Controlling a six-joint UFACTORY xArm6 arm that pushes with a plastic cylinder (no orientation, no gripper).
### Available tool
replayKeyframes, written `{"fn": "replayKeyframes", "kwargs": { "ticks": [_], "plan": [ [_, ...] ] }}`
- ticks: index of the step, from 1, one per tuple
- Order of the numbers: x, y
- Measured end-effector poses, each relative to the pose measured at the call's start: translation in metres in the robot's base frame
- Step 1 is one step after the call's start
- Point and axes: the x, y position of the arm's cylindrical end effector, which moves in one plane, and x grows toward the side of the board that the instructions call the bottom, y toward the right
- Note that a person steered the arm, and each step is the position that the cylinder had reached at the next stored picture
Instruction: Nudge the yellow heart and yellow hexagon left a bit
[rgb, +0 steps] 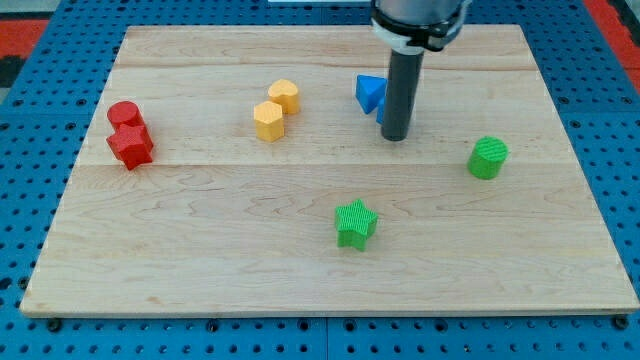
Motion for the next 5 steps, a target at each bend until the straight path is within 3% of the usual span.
{"fn": "replayKeyframes", "kwargs": {
  "ticks": [1, 5],
  "plan": [
    [0.021, 0.019],
    [0.036, 0.006]
  ]
}}
